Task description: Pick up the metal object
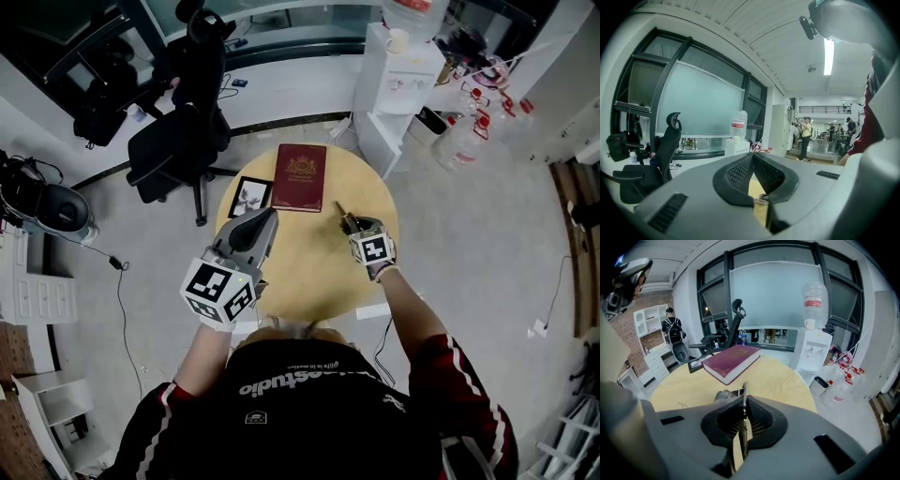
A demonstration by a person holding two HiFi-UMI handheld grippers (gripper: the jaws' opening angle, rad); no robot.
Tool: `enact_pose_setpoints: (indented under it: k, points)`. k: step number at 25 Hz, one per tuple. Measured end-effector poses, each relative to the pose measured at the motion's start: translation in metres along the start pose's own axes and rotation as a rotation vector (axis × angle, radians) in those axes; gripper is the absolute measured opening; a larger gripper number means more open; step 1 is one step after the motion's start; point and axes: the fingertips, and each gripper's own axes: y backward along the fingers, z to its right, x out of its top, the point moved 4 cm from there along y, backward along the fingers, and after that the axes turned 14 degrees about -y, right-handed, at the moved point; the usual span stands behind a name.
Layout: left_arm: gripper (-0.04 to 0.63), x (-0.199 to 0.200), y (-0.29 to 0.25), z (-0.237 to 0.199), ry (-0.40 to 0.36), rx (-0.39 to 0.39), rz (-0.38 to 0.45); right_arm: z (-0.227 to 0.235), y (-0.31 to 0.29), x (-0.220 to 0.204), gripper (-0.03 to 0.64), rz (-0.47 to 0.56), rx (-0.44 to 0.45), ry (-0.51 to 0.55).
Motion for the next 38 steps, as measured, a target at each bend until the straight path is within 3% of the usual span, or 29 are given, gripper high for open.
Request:
enact_pose_setpoints:
  k: [13,23,38]
  points:
    - [0.017,0.018,0.018,-0.028,-0.013,-0.051,0.04,-0.023,0.053,0.021,0.029,0.065,-0.062,-0.017]
    - [0.017,0.023,0.03,-0.04,-0.018,-0.099,0.076,-0.062,0.118,0.034,0.029,0.182,-0.062,-0.028]
    - [0.017,0.033,0.036,-0.044,-0.016,-0.182,0.105,-0.123,0.22,0.075,0.03,0.47,-0.022,-0.182]
